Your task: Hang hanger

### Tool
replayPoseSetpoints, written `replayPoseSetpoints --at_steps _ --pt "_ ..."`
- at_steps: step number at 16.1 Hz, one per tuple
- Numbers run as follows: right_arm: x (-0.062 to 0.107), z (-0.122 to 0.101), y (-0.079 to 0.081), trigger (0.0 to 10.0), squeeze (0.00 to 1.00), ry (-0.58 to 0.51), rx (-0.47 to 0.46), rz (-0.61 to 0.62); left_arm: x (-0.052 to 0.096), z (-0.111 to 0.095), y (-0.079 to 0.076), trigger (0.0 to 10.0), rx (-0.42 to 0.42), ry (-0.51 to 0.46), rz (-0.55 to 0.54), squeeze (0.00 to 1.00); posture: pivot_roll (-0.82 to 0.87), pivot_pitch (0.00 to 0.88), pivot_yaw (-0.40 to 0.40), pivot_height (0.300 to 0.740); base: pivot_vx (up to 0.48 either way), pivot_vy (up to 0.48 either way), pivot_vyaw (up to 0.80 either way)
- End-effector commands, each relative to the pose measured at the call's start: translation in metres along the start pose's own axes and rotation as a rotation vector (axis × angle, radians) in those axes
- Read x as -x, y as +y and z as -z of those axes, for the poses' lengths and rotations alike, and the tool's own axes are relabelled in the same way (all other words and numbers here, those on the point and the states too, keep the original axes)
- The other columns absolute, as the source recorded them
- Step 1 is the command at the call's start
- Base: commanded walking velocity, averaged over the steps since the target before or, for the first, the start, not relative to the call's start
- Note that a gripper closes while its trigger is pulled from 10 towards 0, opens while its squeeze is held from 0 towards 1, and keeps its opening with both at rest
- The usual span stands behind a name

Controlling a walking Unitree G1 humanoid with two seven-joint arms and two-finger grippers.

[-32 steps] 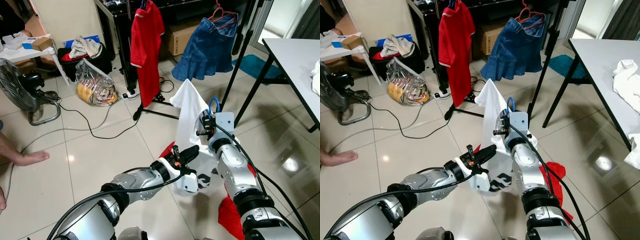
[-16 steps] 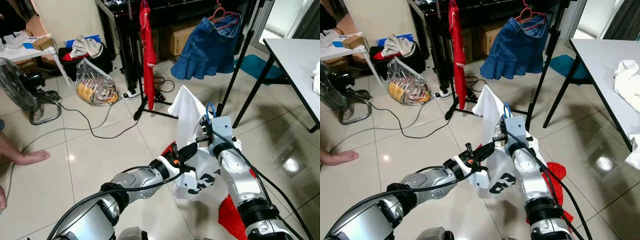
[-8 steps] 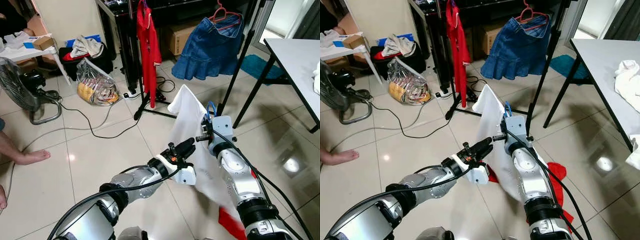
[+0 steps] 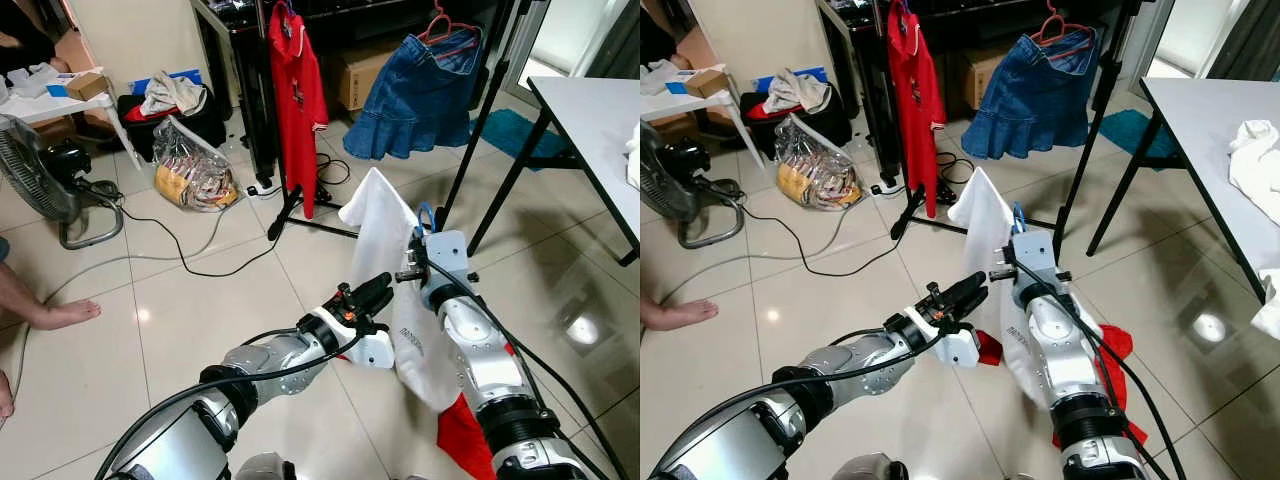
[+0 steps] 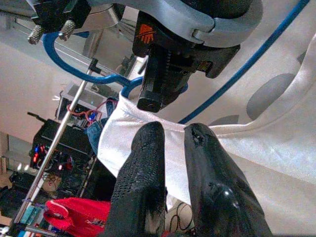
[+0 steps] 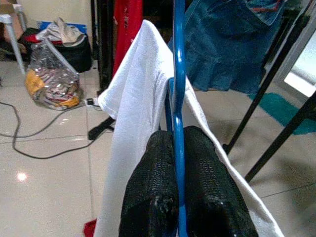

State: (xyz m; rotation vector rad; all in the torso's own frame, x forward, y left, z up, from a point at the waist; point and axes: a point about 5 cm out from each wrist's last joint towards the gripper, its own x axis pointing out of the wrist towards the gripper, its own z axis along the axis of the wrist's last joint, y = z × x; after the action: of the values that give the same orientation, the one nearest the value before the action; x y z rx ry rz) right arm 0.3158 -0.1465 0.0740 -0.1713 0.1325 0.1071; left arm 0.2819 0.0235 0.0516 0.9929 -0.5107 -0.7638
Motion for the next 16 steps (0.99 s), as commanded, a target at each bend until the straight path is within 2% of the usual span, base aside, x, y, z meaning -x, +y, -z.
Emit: replayPoseSetpoints --at_steps 1,4,7,8,10,11,12,16 --pt "-0.002 -0.016 0.001 10.0 0.00 -0.076 0.034 -0.003 -0.001 0.000 0.004 10.0 0.000 -0.007 -0.016 0.00 0.08 0.000 0.040 0.740 0.000 0.000 0.00" --pt "-0.002 -0.013 -0.005 10.0 0.00 -0.074 0.093 0.024 0.004 0.004 0.003 10.0 0.117 0.026 0.030 0.00 0.09 0.000 0.040 0.740 0.000 0.000 0.00" --pt "-0.003 -0.012 -0.008 10.0 0.00 -0.072 0.096 0.027 0.010 0.005 -0.002 10.0 0.147 0.025 0.053 0.00 0.09 0.000 0.040 0.740 0.000 0.000 0.00" --pt "-0.003 -0.012 -0.008 10.0 0.00 -0.073 0.097 0.028 0.012 0.005 -0.003 10.0 0.157 0.024 0.048 1.00 0.09 0.000 0.040 0.740 0.000 0.000 0.00" --pt "-0.004 -0.011 -0.008 10.0 0.00 -0.070 0.095 0.026 0.016 0.006 -0.005 10.0 0.210 0.024 0.087 1.00 0.09 0.000 0.042 0.740 0.000 0.000 0.00" --pt "-0.003 -0.009 -0.008 10.0 0.00 -0.065 0.093 0.023 0.018 0.006 -0.007 10.0 0.223 0.018 0.117 0.13 0.09 0.000 0.042 0.740 0.000 0.000 0.00" --pt "-0.003 -0.008 -0.007 10.0 0.00 -0.061 0.092 0.015 0.023 0.007 -0.010 10.0 0.246 0.018 0.152 0.00 0.09 0.000 0.043 0.740 0.000 0.000 0.00" --pt "-0.002 -0.004 -0.006 10.0 0.00 -0.046 0.094 -0.004 0.034 0.012 -0.016 10.0 0.305 0.032 0.233 0.00 0.09 0.000 0.044 0.740 0.000 0.000 0.00"
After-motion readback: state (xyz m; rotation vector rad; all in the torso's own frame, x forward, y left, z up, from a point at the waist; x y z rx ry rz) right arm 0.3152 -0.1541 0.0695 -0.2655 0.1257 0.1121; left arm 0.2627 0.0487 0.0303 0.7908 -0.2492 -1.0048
